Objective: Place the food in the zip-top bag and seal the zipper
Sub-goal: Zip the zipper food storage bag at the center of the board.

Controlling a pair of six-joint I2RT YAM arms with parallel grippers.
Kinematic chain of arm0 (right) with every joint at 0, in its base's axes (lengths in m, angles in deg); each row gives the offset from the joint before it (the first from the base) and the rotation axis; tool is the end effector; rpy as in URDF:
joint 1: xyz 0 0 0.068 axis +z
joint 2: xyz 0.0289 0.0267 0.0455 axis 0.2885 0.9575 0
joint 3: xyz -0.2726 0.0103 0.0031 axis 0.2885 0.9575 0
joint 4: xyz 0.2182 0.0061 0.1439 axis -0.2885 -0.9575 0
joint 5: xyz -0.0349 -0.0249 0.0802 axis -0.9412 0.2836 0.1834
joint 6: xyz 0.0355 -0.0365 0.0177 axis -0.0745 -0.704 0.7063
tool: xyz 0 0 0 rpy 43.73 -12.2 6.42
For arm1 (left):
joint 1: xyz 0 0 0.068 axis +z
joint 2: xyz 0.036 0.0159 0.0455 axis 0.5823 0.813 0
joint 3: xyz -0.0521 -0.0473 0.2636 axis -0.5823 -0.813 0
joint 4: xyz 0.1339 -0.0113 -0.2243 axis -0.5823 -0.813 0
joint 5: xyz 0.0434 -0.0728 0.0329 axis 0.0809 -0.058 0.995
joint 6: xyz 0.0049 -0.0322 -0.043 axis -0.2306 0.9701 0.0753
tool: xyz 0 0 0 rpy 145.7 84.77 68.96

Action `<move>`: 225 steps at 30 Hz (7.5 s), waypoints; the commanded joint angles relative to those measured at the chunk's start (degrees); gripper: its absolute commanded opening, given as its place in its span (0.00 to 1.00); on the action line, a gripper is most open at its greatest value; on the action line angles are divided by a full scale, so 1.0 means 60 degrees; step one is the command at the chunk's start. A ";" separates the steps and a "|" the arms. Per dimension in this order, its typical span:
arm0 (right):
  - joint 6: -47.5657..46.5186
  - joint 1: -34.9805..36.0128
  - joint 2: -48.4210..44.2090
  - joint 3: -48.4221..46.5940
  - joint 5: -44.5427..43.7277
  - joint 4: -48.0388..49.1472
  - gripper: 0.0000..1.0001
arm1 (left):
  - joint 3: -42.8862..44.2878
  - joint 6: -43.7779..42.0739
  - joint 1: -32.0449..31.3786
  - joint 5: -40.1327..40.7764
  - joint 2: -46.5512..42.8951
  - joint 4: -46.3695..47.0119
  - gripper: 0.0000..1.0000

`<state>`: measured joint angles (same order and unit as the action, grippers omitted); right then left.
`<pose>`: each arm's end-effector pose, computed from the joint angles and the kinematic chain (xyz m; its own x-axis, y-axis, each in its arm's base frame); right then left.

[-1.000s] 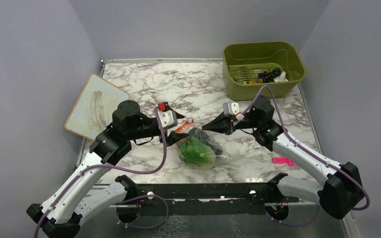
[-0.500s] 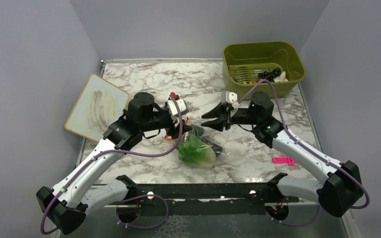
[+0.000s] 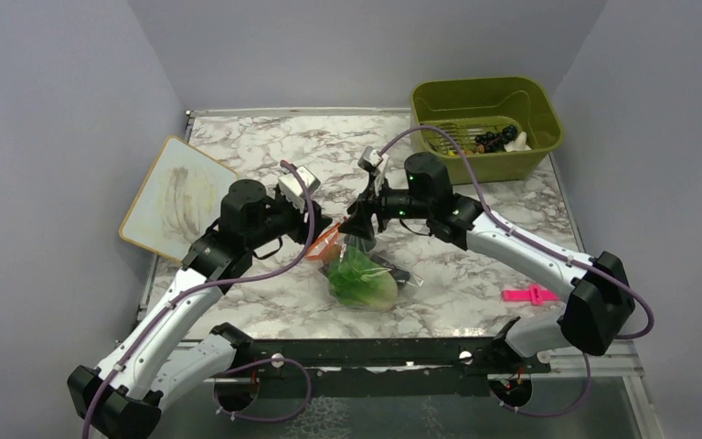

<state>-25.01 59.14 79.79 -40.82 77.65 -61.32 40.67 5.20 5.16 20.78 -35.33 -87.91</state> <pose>0.2266 0.2333 0.3185 -0.3820 -0.2037 -0.9014 -0.9017 0.2958 0.3153 0.1691 -0.1137 0.3452 -0.2411 0.1702 -0.9555 0.7648 0.6394 -0.0791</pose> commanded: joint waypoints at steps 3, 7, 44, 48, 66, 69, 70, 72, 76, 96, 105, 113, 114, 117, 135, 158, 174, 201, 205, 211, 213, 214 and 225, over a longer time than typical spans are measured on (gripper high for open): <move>-0.0425 0.0542 0.0594 -0.0484 -0.1664 -0.1246 0.60 | -0.0588 0.1487 0.0232 0.2435 -0.0493 0.0078 0.53; -0.0671 0.0561 0.1001 -0.0816 -0.2090 -0.1460 0.60 | -0.0600 0.2525 0.0307 0.3297 -0.0444 -0.0353 0.50; -0.1857 0.0654 0.2021 -0.1735 -0.1406 -0.2125 0.01 | -0.1228 0.4403 0.1467 0.2054 0.0382 -0.0834 0.47; -0.2287 0.0658 0.1520 -0.1355 -0.0949 -0.1729 0.01 | -0.0964 0.4122 0.1557 0.2164 0.0379 -0.1037 0.47; -0.3103 0.0658 -0.2159 0.1934 0.1053 0.1449 0.01 | -0.0300 0.0056 0.1630 -0.3743 -0.1433 0.0487 0.50; -0.3090 0.0658 -0.2381 0.2313 0.1421 0.1862 0.01 | -0.0867 -0.0421 0.1619 -0.5520 -0.1860 0.1607 0.56; -0.3090 0.0651 -0.2456 0.2407 0.1485 0.1980 0.01 | -0.1049 -0.0424 0.1619 -0.5937 -0.1964 0.1968 0.58; -0.3118 0.0655 -0.2584 0.2550 0.1563 0.2187 0.01 | -0.1205 -0.0371 0.1619 -0.6351 -0.1945 0.2343 0.59; -0.3177 0.0656 -0.2703 0.2600 0.1643 0.2228 0.01 | -0.1227 -0.0338 0.1605 -0.7011 -0.1546 0.2360 0.57; -0.2839 0.0658 -0.2518 0.2415 0.2313 0.2755 0.01 | -0.2109 -0.1154 0.0142 -0.5926 -0.0332 0.2724 0.60; -0.2890 0.0658 -0.2574 0.2480 0.2589 0.2711 0.01 | -0.1944 -0.1477 -0.0793 -0.5222 0.0426 0.2989 0.43; -0.3638 0.0658 -0.3084 0.2447 0.2055 0.1134 0.10 | -0.2083 -0.1421 -0.0831 -0.4998 -0.0154 0.2992 0.00; -0.3757 0.0658 -0.3141 0.2429 0.2013 0.0932 0.13 | -0.2100 -0.1409 -0.0829 -0.5031 -0.0229 0.2996 0.00; -0.4083 0.0658 -0.3112 0.2227 0.1938 0.0244 0.29 | -0.2117 -0.1427 -0.0828 -0.5112 -0.0365 0.2995 0.00; -0.3967 0.0658 -0.2505 0.1898 0.2224 0.0385 0.01 | -0.2017 -0.1426 -0.0842 -0.4339 -0.0766 0.2740 0.41; -0.3714 0.0658 -0.2575 0.2216 0.2330 0.1021 0.01 | -0.1756 -0.1389 -0.0842 -0.4945 -0.0886 0.2732 0.02; -0.3157 0.0654 -0.3094 0.2322 0.2182 0.1525 0.01 | -0.2176 -0.1837 -0.0843 -0.4638 -0.1040 0.2245 0.00; -0.4094 0.0689 -0.2626 0.1620 0.2456 -0.0997 0.50 | -0.1469 -0.2186 -0.0851 -0.5110 -0.1087 0.2281 0.00; -0.3970 0.0870 -0.2136 0.1500 0.2157 -0.0748 0.52 | -0.1210 -0.2159 -0.0845 -0.5274 -0.0953 0.2302 0.00; -0.3822 0.0963 -0.1400 0.1108 0.1852 -0.0409 0.47 | -0.0992 -0.2108 -0.0842 -0.5464 -0.0952 0.2295 0.00; -0.3675 0.0975 -0.1329 0.1118 0.1951 0.0015 0.22 | -0.0983 -0.2087 -0.0842 -0.5472 -0.0944 0.2296 0.00; -0.3577 0.0980 -0.1365 0.1170 0.1940 0.0257 0.05 | -0.1033 -0.2049 -0.0842 -0.5433 -0.0945 0.2287 0.00; -0.3034 0.0976 -0.2616 0.2291 0.2011 0.2079 0.01 | -0.1633 -0.2332 -0.0840 -0.4016 -0.1574 0.1299 0.00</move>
<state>-44.40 64.87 67.09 -27.49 88.45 -56.18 31.93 -7.17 0.00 -7.09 -42.95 -77.03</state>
